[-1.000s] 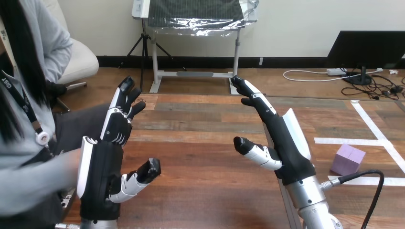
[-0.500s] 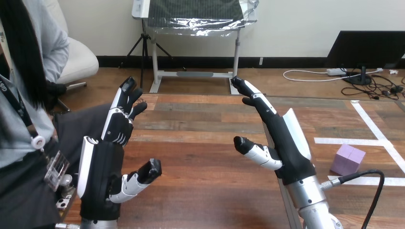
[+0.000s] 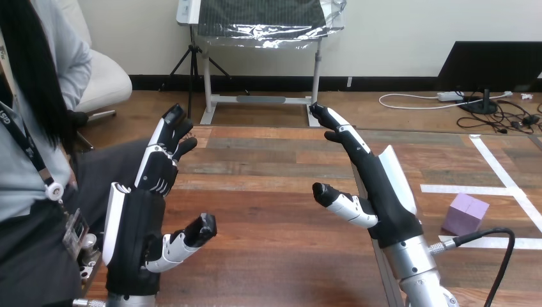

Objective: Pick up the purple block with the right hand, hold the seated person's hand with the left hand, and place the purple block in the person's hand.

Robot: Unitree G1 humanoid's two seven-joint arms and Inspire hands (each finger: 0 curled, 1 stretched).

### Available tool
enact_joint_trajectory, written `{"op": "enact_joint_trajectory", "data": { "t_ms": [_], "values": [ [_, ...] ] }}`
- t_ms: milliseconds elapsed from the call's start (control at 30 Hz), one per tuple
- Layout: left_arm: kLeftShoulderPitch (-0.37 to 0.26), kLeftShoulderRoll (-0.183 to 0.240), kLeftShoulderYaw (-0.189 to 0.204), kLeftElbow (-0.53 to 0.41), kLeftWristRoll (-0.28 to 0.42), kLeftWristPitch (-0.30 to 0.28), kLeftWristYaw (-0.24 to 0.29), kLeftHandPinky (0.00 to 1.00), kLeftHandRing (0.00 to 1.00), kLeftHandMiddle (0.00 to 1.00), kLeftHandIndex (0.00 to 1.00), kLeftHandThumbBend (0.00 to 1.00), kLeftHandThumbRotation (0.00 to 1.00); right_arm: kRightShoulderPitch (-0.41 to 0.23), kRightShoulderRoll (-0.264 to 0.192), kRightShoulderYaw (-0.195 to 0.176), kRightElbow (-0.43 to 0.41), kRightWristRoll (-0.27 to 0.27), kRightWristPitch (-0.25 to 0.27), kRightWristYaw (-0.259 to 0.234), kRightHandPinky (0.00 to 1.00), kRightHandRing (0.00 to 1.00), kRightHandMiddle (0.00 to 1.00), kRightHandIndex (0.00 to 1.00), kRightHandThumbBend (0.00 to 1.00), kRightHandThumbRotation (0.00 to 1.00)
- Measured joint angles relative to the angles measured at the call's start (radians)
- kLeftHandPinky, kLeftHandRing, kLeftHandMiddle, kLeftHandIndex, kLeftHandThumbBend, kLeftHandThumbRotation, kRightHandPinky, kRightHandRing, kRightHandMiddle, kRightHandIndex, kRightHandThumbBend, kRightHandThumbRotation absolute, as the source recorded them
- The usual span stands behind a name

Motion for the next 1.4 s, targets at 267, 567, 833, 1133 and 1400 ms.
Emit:
{"op": "enact_joint_trajectory", "data": {
  "t_ms": [267,567,833,1133,1400],
  "values": [
    [0.000,0.002,0.000,0.000,-0.005,0.001,-0.012,0.86,0.92,0.95,0.93,1.00,0.74,0.000,-0.010,0.000,-0.005,-0.045,0.015,-0.053,0.85,0.91,0.92,0.92,1.00,0.97],
    [0.000,0.003,0.000,0.000,-0.019,0.016,-0.023,0.87,0.93,0.96,0.93,1.00,0.75,0.000,-0.031,-0.003,-0.020,-0.075,0.040,-0.109,0.86,0.91,0.91,0.92,1.00,0.98],
    [0.000,0.003,0.001,0.000,-0.018,0.017,-0.024,0.86,0.93,0.96,0.94,1.00,0.76,-0.003,-0.060,-0.022,-0.070,-0.072,0.059,-0.118,0.81,0.87,0.89,0.90,1.00,0.95],
    [-0.001,0.002,0.013,0.001,-0.009,0.014,-0.021,0.86,0.93,0.95,0.93,1.00,0.76,-0.016,-0.091,-0.056,-0.150,-0.063,0.108,-0.110,0.80,0.88,0.88,0.88,1.00,0.92],
    [-0.001,0.002,0.020,0.001,-0.008,0.014,-0.021,0.86,0.93,0.95,0.93,1.00,0.76,-0.051,-0.126,-0.079,-0.180,-0.058,0.160,-0.108,0.80,0.89,0.88,0.88,1.00,0.93]
  ]
}}
